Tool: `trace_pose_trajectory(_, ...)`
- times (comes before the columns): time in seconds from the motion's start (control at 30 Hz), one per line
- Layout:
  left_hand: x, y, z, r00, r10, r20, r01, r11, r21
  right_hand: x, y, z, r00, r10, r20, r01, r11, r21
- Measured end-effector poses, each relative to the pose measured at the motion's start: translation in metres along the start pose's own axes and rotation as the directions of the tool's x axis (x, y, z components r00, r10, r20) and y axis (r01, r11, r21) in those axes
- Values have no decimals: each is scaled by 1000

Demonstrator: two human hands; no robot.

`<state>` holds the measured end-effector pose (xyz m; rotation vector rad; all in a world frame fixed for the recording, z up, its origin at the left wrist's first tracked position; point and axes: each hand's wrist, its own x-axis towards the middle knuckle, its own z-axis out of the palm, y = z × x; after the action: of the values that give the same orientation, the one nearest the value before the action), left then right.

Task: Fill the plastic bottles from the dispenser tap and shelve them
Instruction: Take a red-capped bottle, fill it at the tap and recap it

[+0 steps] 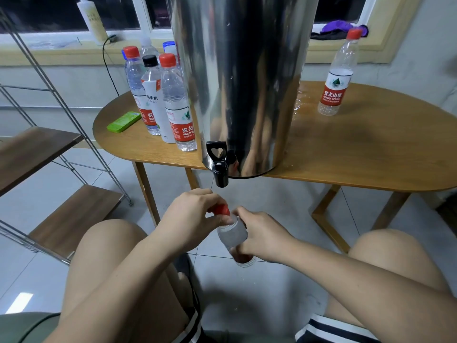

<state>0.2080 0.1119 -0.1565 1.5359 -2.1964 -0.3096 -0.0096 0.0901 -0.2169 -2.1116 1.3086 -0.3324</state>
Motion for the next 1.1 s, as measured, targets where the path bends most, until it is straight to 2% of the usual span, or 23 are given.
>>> trace_pose_trajectory(0.17, -1, -5, -6, 983, 136, 126, -123, 987, -106, -2, 3, -4, 1000, -26, -6, 25, 997, -74)
trace_pose_trajectory(0.23, -2, -5, -7, 977, 168, 135, -146, 977, -157, -3, 4, -7, 1000, -23, -11, 22, 998, -61)
trace_pose_trajectory(0.3, -3, -3, -7, 987, 130, 93, -113, 979, -169, -3, 4, -8, 1000, -22, -18, 22, 999, -32)
trace_pose_trajectory(0.47, -2, 1, -8, 999, 27, -42, -27, 1000, 3, -3, 1, -6, 999, -32, -9, 32, 999, -29)
trace_pose_trajectory(0.63, -2, 4, -2, 999, 0, -44, 1, 1000, 26, -4, 1, -8, 1000, -20, 0, 20, 997, -80)
trace_pose_trajectory(0.87, -3, 6, -4, 999, 35, -21, -37, 993, -115, -5, 1, -10, 999, -19, -42, 13, 991, -133)
trace_pose_trajectory(1.0, -8, 8, -5, 994, -38, -106, 2, 947, -321, -9, -1, -14, 998, -26, -66, 23, 999, -35)
trace_pose_trajectory(1.1, -11, 1, -7, 997, -58, -51, 31, 902, -431, -12, -3, -18, 993, -44, -105, 52, 996, 73)
